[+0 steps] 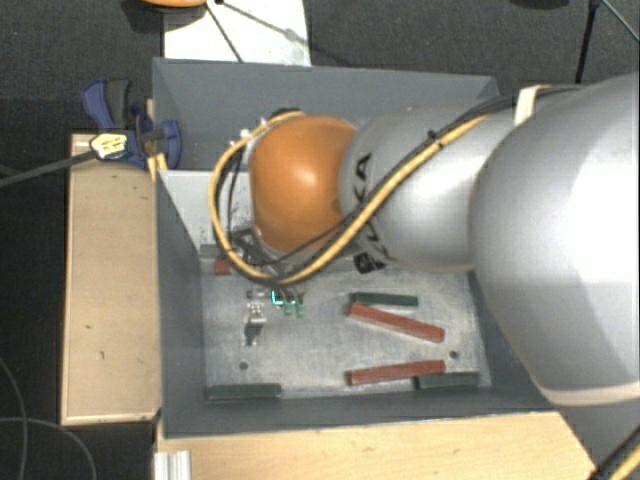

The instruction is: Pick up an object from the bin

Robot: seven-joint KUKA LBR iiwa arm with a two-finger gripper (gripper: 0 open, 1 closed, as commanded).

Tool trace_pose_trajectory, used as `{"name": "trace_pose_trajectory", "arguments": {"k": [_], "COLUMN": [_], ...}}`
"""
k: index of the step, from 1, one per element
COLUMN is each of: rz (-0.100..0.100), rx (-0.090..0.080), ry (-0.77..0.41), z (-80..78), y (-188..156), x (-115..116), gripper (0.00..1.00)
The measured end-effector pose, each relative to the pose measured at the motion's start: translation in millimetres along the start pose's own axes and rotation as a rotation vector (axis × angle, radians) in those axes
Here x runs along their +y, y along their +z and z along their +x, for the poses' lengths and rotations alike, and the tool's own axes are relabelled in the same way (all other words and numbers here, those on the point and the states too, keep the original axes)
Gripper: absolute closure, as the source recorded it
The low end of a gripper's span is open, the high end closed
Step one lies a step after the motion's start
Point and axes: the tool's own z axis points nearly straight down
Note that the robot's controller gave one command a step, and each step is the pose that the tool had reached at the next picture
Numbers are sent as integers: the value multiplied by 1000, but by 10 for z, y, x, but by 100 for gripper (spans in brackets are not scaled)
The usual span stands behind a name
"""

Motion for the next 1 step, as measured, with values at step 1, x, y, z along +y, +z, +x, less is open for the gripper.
{"name": "trace_pose_trajectory", "arguments": {"k": [1], "rz": [-2], "rx": [-8], "ry": [6], "z": [-24], "y": [-43], "x": [-9], "gripper": [0]}}
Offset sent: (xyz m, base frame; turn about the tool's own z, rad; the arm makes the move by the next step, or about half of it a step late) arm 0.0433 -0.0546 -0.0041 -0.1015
